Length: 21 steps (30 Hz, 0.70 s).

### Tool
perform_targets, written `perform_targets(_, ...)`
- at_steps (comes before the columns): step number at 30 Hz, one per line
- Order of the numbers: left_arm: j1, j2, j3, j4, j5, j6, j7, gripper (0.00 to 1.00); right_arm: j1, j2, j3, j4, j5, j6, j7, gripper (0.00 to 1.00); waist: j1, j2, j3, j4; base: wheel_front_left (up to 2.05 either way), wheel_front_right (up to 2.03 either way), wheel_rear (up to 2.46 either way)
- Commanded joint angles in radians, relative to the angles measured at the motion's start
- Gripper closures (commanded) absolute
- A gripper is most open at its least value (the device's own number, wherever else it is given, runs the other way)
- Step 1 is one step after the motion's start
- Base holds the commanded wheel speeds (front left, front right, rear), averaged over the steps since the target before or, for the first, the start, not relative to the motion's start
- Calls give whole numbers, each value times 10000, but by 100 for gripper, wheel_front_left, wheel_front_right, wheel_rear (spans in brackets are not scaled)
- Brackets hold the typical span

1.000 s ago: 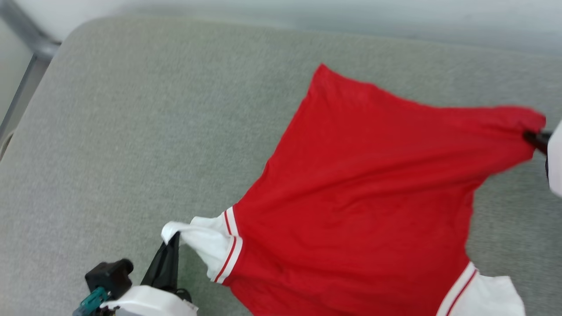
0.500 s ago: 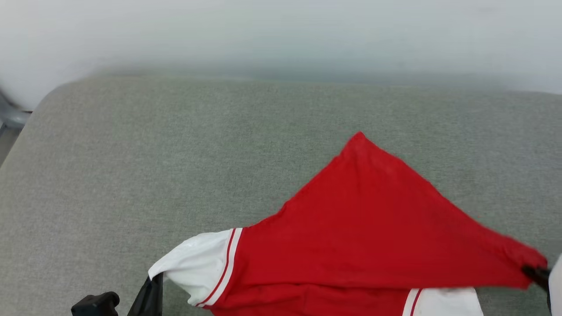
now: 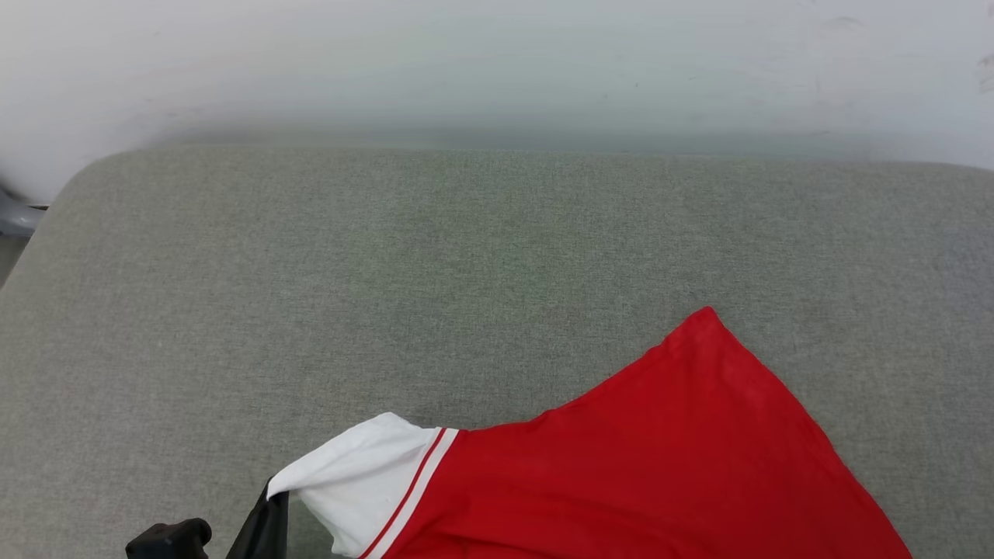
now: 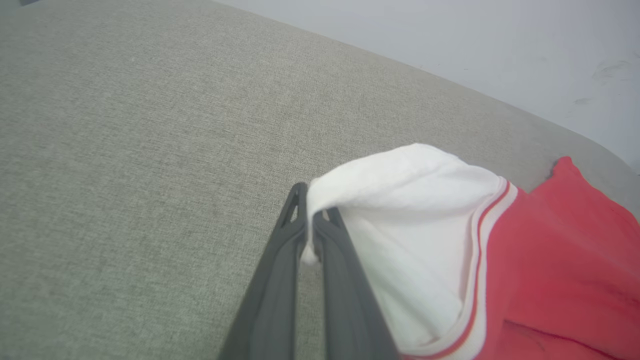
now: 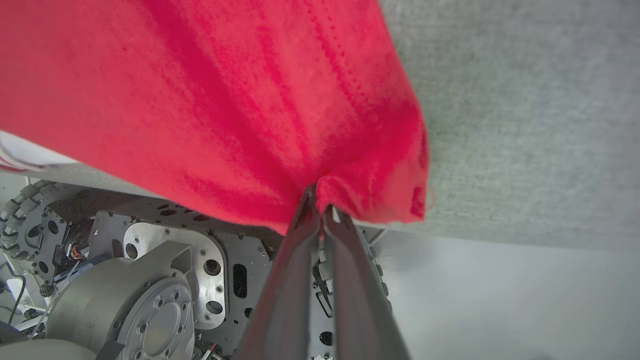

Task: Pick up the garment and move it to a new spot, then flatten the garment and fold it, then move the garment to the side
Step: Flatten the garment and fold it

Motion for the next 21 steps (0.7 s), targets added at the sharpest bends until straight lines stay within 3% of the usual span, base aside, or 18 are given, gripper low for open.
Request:
perform_targets(1,-42,64,-26,-24,9,57,32,100,-71,88,-94,-16,-74,-12,-247,0,1,-1,5,-17,0,0,0)
perform_targets(13,-262,71,-231,-132,118,30,63,100,-2118,-467,-877,-1876,-193,-10,-1179,0,1,-1,27,168,0,0,0)
perform_targets(21,-866,-75,-491,-176,251,-107,6,100,-4764,-1378,93,-2870,-375,-10,-197,0,1,-1,694,712,0,0,0)
